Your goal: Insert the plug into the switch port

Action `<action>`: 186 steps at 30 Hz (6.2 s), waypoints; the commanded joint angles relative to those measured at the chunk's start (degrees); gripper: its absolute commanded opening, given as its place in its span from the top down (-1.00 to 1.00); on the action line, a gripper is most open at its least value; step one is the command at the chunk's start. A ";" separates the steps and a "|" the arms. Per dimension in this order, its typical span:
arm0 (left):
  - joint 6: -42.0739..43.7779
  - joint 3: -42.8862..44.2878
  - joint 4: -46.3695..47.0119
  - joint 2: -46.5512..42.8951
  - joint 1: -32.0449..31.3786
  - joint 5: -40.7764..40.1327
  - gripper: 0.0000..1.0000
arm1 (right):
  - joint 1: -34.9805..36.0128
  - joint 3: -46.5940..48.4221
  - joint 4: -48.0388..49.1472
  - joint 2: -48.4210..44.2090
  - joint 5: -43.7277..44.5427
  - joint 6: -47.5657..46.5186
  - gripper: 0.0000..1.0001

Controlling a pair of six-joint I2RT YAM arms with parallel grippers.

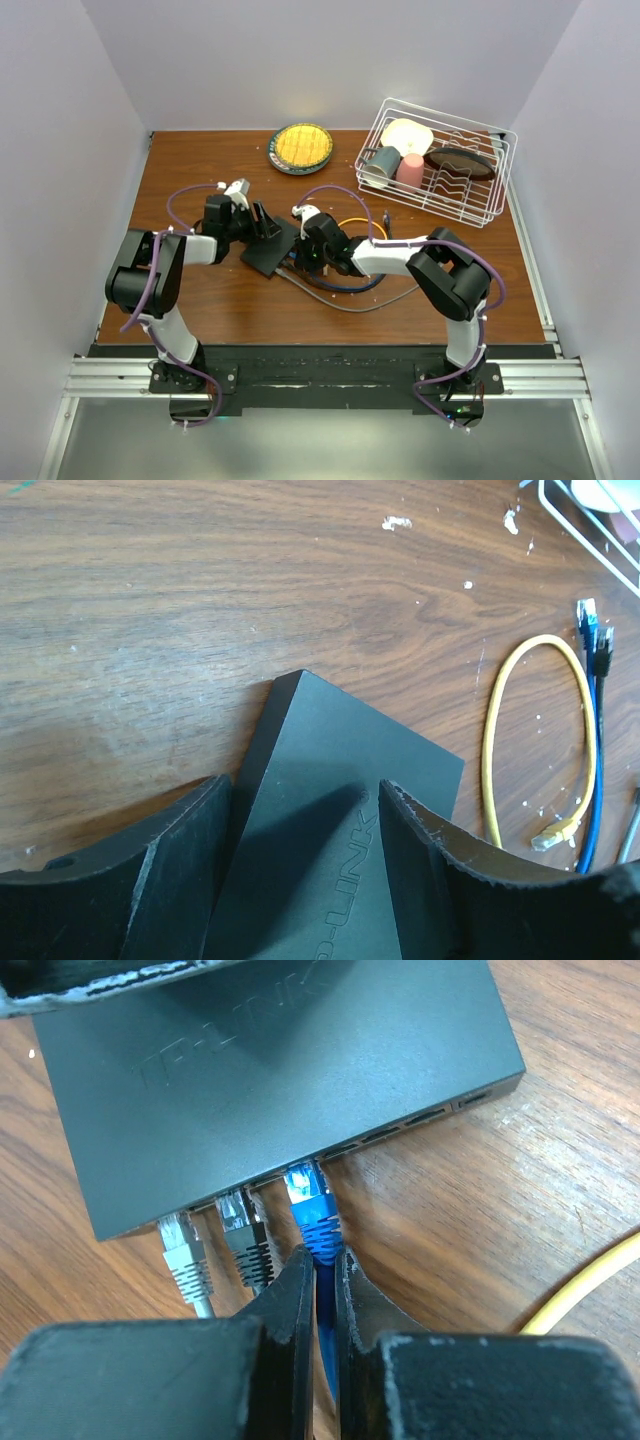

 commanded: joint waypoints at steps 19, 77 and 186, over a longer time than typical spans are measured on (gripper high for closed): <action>-3.86 -4.84 -4.10 0.52 -9.77 21.39 0.35 | 0.45 9.88 7.32 8.99 2.97 -1.56 1.00; 4.57 7.20 -22.38 -15.72 -5.56 -11.21 -0.78 | 0.45 0.93 -12.81 -9.35 9.56 -8.94 -0.74; -24.06 13.18 11.00 -13.28 -11.97 53.20 1.00 | -5.09 -11.30 -11.84 -42.78 -20.41 -27.93 -0.01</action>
